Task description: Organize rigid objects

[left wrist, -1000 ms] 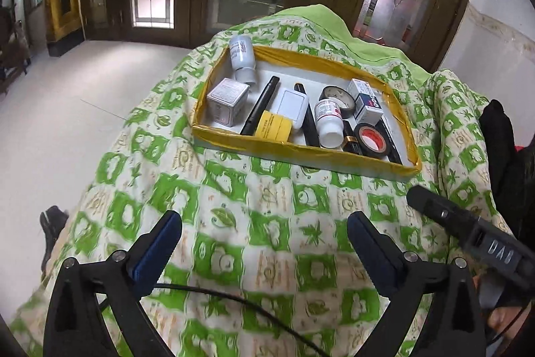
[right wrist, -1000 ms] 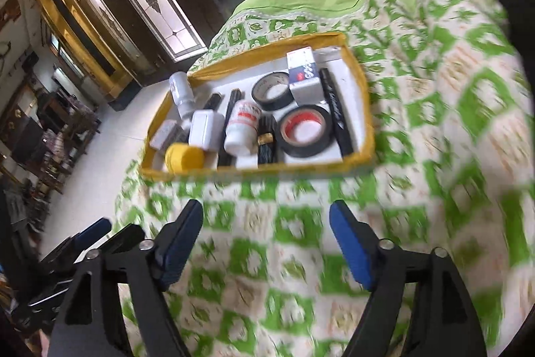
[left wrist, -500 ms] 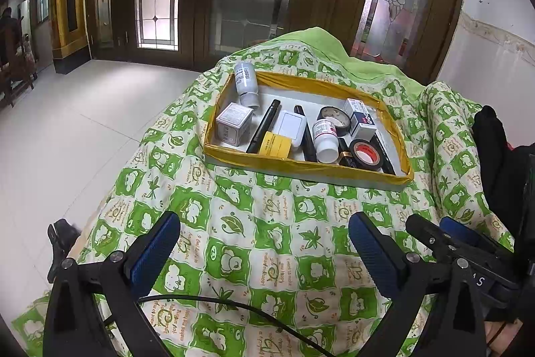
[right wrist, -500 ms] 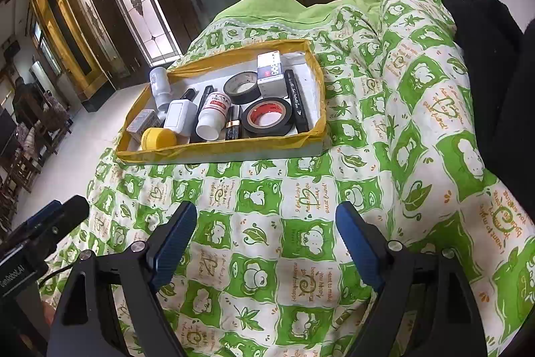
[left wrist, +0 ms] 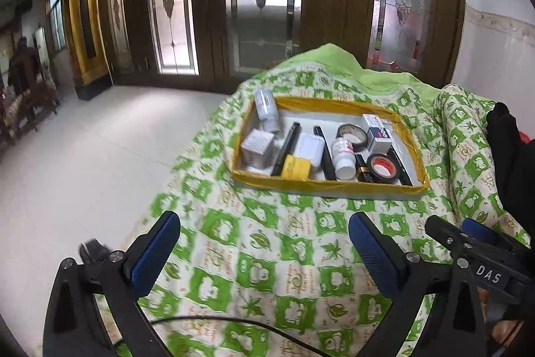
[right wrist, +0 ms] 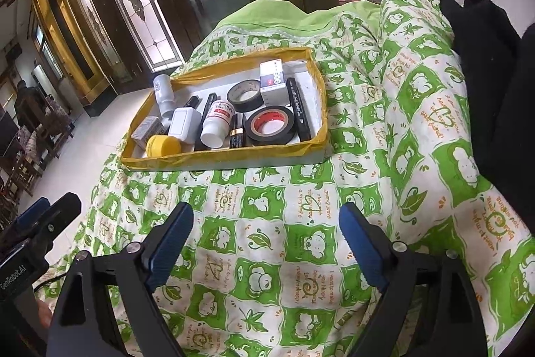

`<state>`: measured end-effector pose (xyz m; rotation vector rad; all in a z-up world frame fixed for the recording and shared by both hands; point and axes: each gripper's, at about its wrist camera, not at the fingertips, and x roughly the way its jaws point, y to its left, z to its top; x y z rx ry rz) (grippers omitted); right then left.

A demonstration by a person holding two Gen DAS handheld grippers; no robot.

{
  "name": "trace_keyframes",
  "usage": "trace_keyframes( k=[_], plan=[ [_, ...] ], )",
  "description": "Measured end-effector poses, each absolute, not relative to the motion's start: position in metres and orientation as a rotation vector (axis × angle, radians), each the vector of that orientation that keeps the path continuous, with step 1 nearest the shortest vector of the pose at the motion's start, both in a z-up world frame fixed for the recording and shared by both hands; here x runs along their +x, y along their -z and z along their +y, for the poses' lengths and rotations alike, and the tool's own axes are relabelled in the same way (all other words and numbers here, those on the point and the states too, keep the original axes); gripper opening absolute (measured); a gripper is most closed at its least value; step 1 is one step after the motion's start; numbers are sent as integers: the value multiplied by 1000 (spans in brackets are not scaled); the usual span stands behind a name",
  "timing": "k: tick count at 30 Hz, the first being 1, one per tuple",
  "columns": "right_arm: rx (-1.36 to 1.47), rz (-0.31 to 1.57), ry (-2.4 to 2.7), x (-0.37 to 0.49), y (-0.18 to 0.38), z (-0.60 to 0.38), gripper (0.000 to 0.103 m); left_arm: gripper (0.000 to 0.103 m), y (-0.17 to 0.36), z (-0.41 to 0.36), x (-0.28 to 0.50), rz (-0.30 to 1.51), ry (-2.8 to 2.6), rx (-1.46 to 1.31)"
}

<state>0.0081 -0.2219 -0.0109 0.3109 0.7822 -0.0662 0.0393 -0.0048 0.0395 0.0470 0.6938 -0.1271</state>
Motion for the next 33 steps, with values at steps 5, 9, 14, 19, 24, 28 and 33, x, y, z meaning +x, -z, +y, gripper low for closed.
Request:
trace_keyframes(
  k=[5, 9, 14, 19, 24, 28, 33],
  plan=[
    [423, 827, 89, -15, 4, -228, 94, 102, -50, -5, 32, 666, 142, 58],
    [341, 803, 99, -30, -5, -214, 98, 102, -31, -4, 35, 723, 138, 65],
    [209, 706, 130, -30, -8, -205, 99, 102, -17, -3, 42, 778, 111, 62],
    [119, 626, 111, -30, -15, -195, 103, 102, -11, -9, 42, 792, 122, 88],
    [92, 626, 94, -29, -15, -190, 103, 102, -7, -5, 48, 823, 120, 69],
    [101, 646, 98, -26, -11, -192, 103, 102, -5, 2, 51, 844, 120, 21],
    [105, 655, 99, -26, -9, -193, 103, 102, -4, 3, 52, 850, 121, 9]
  ],
)
